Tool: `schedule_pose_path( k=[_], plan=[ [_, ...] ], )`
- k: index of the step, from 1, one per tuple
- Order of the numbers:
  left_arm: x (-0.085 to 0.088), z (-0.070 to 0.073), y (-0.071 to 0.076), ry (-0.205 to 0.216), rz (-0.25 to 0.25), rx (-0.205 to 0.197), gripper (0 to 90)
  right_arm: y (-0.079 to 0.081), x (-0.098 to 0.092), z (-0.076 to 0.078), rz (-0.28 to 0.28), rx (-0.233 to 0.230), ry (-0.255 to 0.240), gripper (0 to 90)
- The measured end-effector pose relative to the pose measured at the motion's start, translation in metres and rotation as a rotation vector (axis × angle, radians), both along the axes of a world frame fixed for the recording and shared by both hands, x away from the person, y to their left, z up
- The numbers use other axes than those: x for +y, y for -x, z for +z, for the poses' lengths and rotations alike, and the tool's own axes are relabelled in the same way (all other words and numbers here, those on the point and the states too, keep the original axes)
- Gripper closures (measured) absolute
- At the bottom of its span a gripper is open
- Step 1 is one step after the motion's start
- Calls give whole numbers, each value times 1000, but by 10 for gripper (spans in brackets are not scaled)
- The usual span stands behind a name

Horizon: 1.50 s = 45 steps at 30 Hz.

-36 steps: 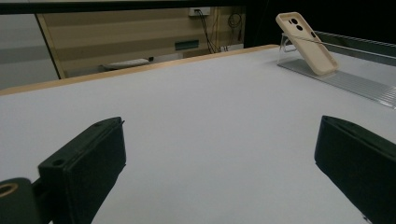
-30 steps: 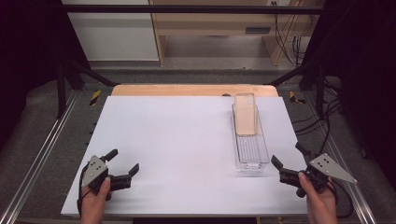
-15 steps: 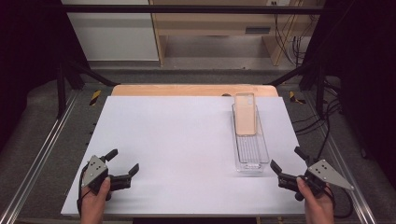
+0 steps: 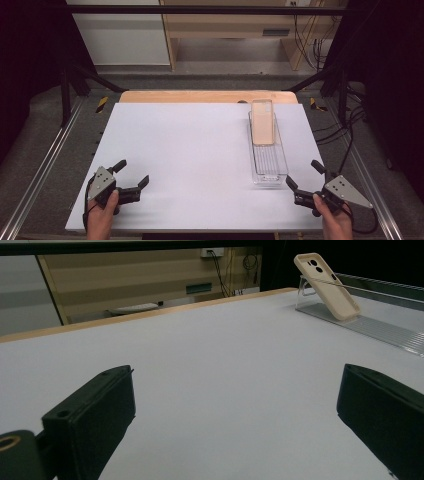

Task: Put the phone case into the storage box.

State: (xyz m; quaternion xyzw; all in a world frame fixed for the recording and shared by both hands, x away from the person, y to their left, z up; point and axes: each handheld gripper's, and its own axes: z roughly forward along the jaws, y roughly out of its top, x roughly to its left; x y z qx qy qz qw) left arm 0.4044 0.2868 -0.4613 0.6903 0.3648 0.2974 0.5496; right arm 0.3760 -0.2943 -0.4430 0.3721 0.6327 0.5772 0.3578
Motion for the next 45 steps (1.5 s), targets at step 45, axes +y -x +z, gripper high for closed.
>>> schedule_pose_path(
  k=[45],
  plan=[
    [2, 1, 1, 3, -10, -21, 18, -35, 28, -19, 105, -5, 9, 26]
  ],
)
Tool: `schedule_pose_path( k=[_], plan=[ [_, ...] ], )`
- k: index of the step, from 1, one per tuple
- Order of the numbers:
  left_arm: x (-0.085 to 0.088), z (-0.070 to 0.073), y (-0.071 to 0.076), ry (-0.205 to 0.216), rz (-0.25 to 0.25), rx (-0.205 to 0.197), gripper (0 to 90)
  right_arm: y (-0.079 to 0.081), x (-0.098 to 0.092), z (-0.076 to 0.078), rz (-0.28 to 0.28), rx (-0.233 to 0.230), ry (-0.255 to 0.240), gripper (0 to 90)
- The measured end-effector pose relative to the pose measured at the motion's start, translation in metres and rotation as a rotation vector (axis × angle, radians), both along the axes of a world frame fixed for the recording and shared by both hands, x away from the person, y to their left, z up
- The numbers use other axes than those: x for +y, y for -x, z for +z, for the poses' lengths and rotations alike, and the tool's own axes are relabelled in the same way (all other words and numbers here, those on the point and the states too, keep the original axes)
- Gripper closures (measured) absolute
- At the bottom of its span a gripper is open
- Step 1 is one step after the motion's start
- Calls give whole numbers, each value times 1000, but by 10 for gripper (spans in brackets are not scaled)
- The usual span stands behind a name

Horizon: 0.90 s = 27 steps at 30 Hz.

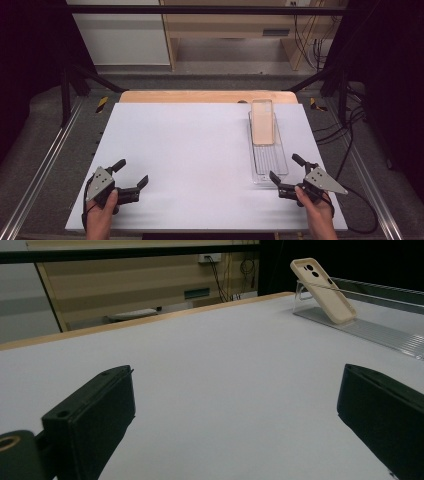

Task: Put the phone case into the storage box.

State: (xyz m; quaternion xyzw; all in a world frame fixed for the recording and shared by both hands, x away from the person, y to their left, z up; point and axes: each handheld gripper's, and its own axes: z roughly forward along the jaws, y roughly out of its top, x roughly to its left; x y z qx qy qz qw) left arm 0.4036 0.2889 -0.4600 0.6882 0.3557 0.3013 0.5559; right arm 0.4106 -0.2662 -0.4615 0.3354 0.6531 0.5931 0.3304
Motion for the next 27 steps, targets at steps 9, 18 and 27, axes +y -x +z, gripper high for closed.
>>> schedule_pose_path(
  k=[9, 18, 27],
  plan=[
    [1, 0, 0, 2, 2, -2, 18, -6, -1, 1, -4, 51, -11, 26],
    [7, 2, 1, 13, 12, -11, 18, -16, -1, 8, 25, 91, -31, 27],
    [8, 2, 8, 13, 7, -12, 18, -27, -5, 17, -13, 106, -48, 26]
  ],
)
